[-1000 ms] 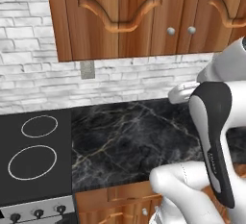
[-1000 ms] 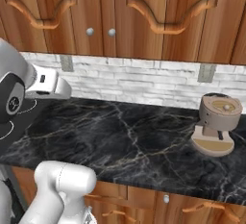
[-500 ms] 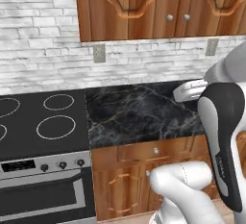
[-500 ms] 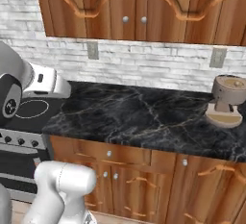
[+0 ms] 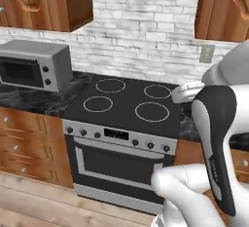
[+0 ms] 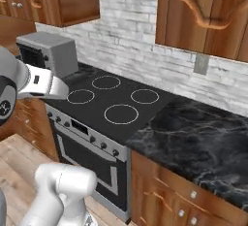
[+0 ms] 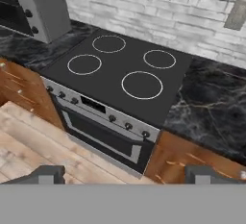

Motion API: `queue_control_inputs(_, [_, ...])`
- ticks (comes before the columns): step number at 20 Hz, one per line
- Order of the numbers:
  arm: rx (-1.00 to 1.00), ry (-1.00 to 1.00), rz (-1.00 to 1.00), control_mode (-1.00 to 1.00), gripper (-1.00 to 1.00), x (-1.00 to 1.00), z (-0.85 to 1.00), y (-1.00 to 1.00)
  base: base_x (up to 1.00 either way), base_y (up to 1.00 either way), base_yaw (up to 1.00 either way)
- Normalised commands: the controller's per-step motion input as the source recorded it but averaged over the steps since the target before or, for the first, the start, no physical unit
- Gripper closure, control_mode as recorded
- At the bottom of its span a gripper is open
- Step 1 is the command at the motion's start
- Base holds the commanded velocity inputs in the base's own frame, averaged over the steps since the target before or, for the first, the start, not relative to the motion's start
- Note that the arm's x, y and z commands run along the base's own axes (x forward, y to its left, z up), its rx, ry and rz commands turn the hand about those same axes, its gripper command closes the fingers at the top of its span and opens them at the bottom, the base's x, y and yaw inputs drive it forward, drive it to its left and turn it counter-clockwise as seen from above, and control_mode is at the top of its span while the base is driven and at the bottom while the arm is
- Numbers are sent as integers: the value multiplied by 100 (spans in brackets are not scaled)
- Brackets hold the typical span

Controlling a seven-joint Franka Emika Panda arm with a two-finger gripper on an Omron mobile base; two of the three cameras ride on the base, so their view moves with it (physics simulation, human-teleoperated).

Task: Navigate to the stand mixer.

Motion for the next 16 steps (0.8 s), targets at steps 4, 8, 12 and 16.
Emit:
queue_control_inputs(4, [0,0,0,100,-100,0,0,0,4,44,84])
queue_control_inputs(8, [0,0,0,100,-100,0,0,0,4,32,87])
queue_control_inputs(12, [0,0,0,100,-100,0,0,0,1,0,96])
queue_control_inputs(16, [0,0,0,100,-100,0,0,0,0,0,99])
